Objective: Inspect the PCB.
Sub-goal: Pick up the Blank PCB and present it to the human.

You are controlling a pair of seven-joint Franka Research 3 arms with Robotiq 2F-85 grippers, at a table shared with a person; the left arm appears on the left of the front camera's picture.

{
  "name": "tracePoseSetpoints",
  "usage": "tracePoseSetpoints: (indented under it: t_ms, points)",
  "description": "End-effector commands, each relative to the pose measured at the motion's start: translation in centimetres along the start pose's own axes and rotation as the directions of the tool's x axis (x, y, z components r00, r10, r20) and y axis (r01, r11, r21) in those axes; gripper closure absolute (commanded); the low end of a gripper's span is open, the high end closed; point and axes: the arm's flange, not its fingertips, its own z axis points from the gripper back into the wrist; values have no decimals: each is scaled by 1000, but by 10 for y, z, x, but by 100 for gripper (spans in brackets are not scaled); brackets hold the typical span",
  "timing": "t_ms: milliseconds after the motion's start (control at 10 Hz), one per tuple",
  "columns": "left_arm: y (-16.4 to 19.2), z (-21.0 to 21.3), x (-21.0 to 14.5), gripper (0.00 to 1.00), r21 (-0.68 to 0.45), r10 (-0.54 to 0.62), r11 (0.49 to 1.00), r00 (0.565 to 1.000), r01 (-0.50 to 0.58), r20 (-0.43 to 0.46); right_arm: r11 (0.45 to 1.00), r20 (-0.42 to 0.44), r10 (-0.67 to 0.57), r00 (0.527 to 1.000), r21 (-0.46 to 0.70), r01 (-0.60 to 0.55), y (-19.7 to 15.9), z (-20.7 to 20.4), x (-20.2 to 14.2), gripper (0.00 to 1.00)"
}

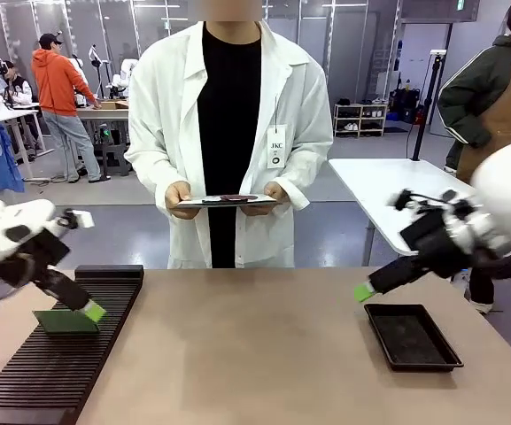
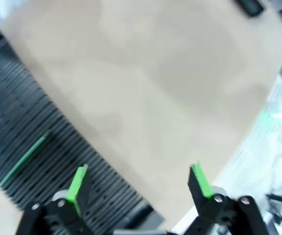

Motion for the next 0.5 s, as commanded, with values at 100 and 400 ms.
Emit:
tracePoseSetpoints:
  t_ms: [100,400]
  points:
    - [49,36,-38,0,-284,179,950,971,-129,157,952,104,-133,986,290,98,-36,43,-38,0]
    - [96,63,-107,0,-477,415,842,866,-251,277,908,179,-245,953,386,161,-60,92,-93,0]
